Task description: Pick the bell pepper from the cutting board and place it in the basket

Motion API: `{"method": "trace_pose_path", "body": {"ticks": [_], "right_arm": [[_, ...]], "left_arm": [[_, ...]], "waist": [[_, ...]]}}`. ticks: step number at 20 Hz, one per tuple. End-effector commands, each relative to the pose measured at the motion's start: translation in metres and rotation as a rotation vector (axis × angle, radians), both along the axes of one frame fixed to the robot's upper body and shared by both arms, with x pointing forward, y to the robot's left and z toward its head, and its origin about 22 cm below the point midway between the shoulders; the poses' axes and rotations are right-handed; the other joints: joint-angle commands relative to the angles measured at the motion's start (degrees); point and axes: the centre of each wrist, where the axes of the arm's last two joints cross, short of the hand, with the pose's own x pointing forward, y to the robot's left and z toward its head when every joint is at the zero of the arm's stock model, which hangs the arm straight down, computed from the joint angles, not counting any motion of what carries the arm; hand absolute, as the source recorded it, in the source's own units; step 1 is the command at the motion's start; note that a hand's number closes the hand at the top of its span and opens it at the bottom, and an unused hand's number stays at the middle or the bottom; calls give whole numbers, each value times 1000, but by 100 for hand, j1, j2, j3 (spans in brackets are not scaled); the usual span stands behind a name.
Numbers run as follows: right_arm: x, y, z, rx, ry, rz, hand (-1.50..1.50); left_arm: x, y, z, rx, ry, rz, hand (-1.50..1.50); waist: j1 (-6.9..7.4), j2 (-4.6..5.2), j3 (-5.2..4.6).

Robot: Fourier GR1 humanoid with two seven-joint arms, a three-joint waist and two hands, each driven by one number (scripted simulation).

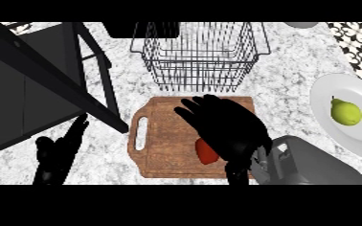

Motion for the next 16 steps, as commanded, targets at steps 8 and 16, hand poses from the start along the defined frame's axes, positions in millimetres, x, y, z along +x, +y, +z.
{"method": "trace_pose_path", "body": {"ticks": [8,16], "right_arm": [[1,2,-39,2,-17,-14,-150],[10,0,-63,46,-29,-7,-150]], "left_arm": [[-6,-7,-21,-25,123,41,0],[-6,5,-29,-16,134,39,0]], "waist": [[-9,50,-71],[0,59,-72]]}}
